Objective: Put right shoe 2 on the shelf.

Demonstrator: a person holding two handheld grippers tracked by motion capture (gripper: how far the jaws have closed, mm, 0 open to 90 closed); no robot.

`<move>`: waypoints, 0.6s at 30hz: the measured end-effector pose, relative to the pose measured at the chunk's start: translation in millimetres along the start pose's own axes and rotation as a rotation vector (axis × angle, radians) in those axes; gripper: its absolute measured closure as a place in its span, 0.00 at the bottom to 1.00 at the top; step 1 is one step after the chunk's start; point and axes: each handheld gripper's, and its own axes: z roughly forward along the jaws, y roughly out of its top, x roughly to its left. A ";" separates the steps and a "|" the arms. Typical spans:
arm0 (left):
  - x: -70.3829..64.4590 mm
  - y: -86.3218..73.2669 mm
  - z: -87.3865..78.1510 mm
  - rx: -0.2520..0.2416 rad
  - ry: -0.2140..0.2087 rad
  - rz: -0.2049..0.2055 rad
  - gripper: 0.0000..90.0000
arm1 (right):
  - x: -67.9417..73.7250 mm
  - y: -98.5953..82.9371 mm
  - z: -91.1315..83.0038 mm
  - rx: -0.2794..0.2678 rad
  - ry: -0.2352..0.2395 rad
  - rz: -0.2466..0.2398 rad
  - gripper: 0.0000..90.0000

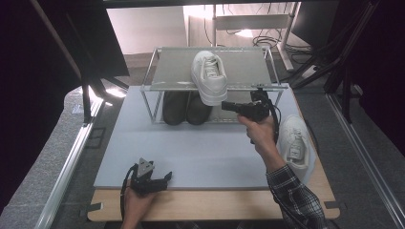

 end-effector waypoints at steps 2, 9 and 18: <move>0.0 0.0 0.0 0.000 0.000 0.000 0.14 | -0.2 1.3 3.8 -0.001 -0.007 0.000 1.00; 0.0 0.0 0.0 0.000 0.000 0.000 0.14 | -1.7 4.8 14.1 -0.001 -0.005 0.011 1.00; 0.1 0.0 -0.1 0.001 -0.001 0.001 0.14 | -2.7 10.3 26.7 0.000 -0.024 0.017 1.00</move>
